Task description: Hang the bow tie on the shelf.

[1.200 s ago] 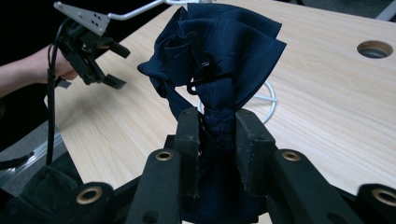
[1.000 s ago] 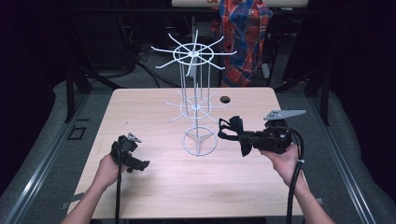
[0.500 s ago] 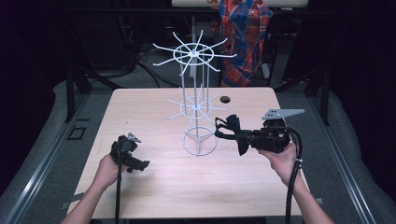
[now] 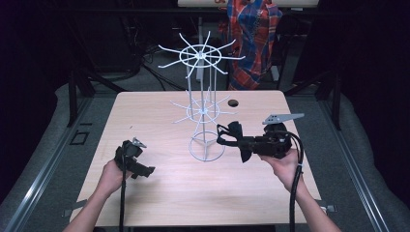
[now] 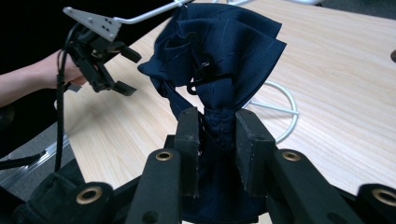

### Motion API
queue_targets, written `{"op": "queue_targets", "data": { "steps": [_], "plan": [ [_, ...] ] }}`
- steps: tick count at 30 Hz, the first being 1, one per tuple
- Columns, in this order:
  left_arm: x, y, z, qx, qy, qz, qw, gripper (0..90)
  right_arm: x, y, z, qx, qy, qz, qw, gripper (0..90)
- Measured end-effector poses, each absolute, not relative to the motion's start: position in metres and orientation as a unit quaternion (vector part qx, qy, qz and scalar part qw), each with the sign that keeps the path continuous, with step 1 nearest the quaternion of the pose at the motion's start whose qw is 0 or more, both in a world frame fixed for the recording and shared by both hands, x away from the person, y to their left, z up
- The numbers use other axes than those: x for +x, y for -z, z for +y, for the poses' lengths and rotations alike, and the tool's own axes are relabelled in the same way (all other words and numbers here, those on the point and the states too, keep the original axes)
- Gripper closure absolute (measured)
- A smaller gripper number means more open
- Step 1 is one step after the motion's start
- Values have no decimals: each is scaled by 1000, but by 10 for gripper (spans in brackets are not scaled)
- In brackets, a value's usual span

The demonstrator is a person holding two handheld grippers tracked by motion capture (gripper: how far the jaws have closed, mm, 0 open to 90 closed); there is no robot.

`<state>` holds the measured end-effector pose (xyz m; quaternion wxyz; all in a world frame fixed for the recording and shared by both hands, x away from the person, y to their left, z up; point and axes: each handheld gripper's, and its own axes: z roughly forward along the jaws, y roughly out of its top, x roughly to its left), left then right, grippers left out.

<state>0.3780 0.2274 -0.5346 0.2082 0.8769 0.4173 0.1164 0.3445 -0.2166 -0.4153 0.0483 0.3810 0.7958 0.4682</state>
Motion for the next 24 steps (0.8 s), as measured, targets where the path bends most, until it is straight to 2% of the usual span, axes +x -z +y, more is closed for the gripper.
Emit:
{"op": "queue_targets", "data": {
  "steps": [10, 24],
  "plan": [
    [378, 534, 227, 877, -118, 417, 207, 1, 354, 427, -219, 413, -454, 789, 34, 722],
    [377, 533, 227, 877, -119, 417, 205, 2, 362, 430, -208, 422, -439, 792, 46, 721]
  ]
}}
